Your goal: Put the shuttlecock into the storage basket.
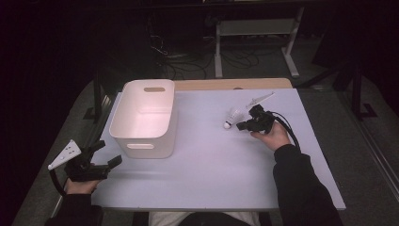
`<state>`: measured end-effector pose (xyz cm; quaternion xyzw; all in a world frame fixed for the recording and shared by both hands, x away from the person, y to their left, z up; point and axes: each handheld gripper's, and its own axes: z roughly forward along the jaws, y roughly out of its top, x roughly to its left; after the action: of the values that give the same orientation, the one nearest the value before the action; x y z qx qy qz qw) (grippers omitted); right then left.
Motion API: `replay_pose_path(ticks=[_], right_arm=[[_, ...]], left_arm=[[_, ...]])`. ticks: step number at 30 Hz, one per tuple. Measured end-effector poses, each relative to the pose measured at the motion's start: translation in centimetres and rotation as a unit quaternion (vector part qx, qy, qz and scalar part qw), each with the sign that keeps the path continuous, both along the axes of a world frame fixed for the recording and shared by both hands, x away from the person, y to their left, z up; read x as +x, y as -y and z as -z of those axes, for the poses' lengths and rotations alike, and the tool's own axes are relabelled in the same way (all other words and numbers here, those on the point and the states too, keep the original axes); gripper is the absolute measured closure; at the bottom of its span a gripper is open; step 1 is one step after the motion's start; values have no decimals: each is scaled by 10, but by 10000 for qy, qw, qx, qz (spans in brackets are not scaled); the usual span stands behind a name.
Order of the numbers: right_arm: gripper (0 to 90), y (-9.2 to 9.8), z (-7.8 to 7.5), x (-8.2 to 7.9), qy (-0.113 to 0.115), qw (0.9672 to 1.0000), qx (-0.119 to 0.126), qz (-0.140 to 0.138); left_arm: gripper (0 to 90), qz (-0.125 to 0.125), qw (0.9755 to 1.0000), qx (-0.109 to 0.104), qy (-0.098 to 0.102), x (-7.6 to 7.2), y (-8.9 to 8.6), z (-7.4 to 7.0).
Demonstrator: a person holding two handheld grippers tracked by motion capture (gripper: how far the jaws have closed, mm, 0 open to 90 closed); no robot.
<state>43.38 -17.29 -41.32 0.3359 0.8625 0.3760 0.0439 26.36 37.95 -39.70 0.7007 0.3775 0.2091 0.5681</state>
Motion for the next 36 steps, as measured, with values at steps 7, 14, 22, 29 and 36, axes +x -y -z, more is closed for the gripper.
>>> replay_pose_path(ticks=[7,14,22,29,36], right_arm=[[889,4,3,13,-97,9998,-50,141],[889,8,-2,25,-119,9995,-103,256],[889,24,6,37,-284,9974,-93,649],[889,33,18,46,-453,9946,-131,924],[889,31,28,55,-508,9935,49,1014]], left_arm=[[0,-3,10000,-6,0,0,0,0],[0,1,10000,-21,-1,0,0,0],[0,4,10000,-19,0,0,0,0],[0,1,10000,-15,5,0,0,0],[0,-1,10000,-16,7,0,0,0]])
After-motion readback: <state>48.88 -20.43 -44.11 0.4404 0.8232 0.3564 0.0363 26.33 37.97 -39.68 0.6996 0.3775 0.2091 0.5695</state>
